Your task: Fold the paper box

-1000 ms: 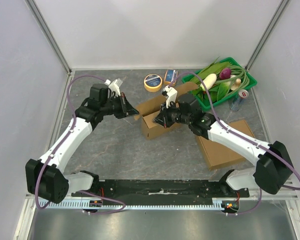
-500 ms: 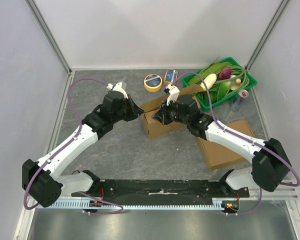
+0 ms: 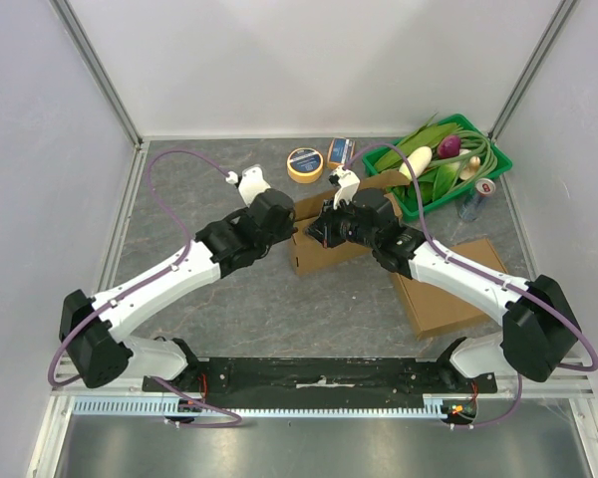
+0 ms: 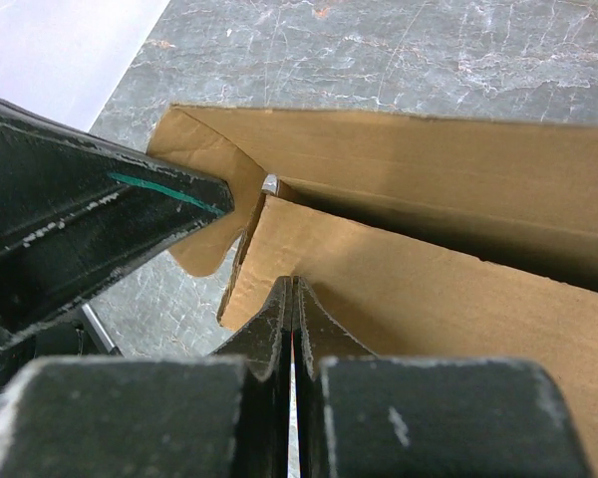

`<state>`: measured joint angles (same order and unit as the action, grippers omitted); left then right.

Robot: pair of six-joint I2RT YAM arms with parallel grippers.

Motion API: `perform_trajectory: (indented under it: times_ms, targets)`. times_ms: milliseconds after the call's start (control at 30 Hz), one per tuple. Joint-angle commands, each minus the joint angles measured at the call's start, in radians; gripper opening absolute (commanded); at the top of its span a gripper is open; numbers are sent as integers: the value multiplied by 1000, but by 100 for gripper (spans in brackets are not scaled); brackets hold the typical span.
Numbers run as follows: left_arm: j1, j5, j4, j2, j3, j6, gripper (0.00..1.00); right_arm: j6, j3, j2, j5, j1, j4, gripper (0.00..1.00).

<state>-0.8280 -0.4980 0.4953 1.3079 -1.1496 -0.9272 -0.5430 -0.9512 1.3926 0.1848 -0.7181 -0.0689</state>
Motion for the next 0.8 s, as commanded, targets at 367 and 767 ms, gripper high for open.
perform_trajectory:
  times_ms: [367, 767]
  targets:
    - [-85, -221, 216, 139, -50, -223, 2, -2, 23, -7, -7, -7, 32, 0]
    - [-94, -59, -17, 4, 83, 91, 2, 2, 15, -4, -8, -9, 41, 0]
